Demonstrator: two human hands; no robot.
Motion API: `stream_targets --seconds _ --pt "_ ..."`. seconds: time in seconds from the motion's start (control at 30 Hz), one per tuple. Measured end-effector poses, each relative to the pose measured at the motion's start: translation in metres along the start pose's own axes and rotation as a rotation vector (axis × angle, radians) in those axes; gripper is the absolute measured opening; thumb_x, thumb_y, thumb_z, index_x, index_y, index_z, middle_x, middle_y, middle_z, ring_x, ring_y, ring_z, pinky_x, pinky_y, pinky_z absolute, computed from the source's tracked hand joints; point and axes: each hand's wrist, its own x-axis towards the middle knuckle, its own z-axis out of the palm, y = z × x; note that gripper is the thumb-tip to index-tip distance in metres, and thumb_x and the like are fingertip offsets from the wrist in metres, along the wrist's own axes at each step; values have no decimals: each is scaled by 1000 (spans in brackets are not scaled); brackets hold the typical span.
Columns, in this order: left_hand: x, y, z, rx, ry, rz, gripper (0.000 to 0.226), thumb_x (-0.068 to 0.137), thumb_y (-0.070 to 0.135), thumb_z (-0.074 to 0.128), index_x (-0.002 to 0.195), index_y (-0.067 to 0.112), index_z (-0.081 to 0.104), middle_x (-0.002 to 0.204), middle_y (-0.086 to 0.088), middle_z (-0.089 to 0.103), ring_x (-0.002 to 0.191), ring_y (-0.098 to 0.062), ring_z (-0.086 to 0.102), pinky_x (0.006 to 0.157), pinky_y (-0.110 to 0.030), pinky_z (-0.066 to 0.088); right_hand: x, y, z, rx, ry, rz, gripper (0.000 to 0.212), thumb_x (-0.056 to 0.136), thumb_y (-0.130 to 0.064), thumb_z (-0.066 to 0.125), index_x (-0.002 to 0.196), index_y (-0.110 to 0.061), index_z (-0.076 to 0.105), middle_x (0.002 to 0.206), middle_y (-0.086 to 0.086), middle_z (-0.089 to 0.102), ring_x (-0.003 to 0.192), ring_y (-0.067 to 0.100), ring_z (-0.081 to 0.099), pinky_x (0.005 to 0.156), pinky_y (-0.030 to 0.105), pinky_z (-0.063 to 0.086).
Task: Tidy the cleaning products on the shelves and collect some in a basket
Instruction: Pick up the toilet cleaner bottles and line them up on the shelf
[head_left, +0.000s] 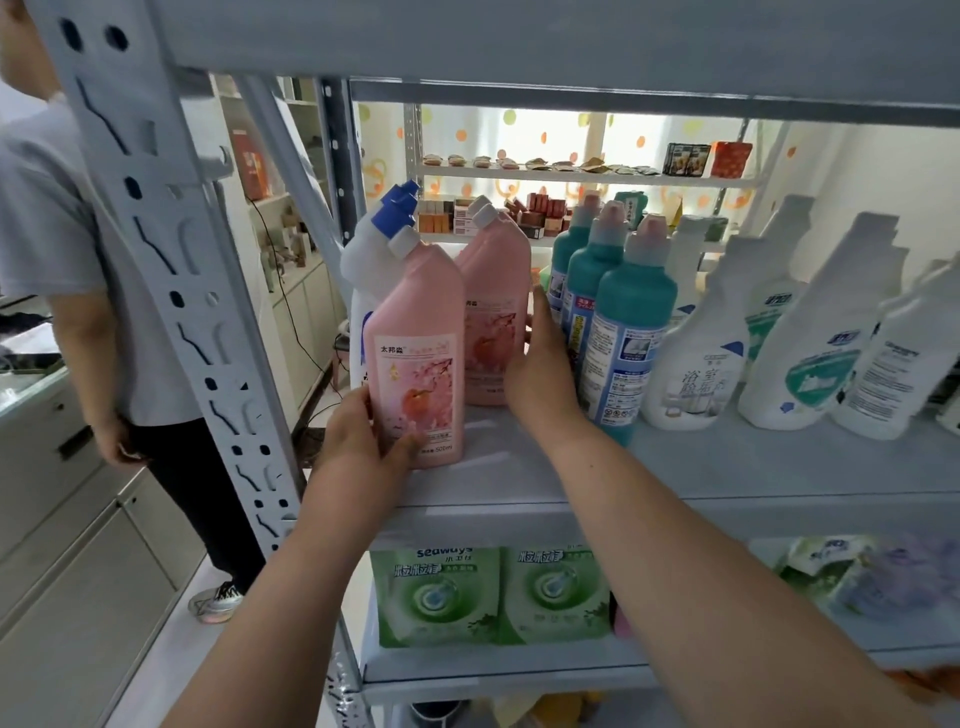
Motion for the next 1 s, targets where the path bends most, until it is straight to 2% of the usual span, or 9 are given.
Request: stream_targets --seconds 0.1,0.27,0.37,0.43,0.5,0.6,0.77,0.9,1.0 --pt "-3 2 0 9 3 20 43 90 31 77 115 40 43 101 28 56 93 8 57 70 -25 46 -25 6 -11 -171 -22 -30 77 103 -4 53 166 -21 11 170 4 23 157 24 18 122 27 9" --pt "-10 13 11 58 -5 72 39 90 32 77 113 40 46 102 25 60 91 7 57 70 -23 47 -89 24 -49 -322 -309 -196 55 100 -23 61 152 -28 43 147 0 52 126 14 50 104 26 41" --pt "-13 27 26 110 -23 83 38 91 31 75 120 25 52 118 7 64 103 -15 63 84 -38 54 -109 39 -71 -380 -285 -289 23 97 -26 63 120 -23 65 119 -7 58 101 8 55 85 25 49" --pt "-15 38 37 160 -31 88 40 92 30 73 123 17 52 123 -2 62 109 -25 61 90 -44 54 -113 49 -86 -319 -170 -279 9 93 -22 68 101 -21 63 103 -8 55 90 7 52 75 19 43" --pt "-18 47 48 216 -21 84 41 93 29 72 125 12 52 127 -9 58 110 -31 60 91 -48 52 -112 61 -99 -251 -4 -231 17 90 -19 73 99 -17 59 101 -5 51 88 11 52 74 17 42" --pt "-18 60 62 304 0 39 45 94 29 70 128 7 49 130 -15 51 107 -36 58 88 -47 51 -105 74 -111 -223 140 -189 41 86 -21 79 117 -13 54 114 0 49 102 15 52 85 27 49" --pt "-10 72 78 215 46 0 46 95 22 68 134 13 45 129 -13 58 109 -37 62 91 -51 53 -82 78 -119 -194 39 -93 86 88 -40 79 153 -18 28 146 9 43 130 21 48 101 31 45" --pt "-16 72 86 186 124 -63 46 94 24 67 129 21 38 126 -12 63 104 -39 65 82 -47 51 -69 75 -115 -177 -25 -78 87 88 -46 77 156 -21 28 148 7 44 133 23 49 106 44 49" --pt "-29 69 89 354 243 206 47 87 11 73 125 0 48 120 -27 53 100 -48 58 75 -52 51 -64 75 -112 -120 -2 -65 79 87 -44 79 148 -21 36 141 4 52 126 21 52 101 42 51"
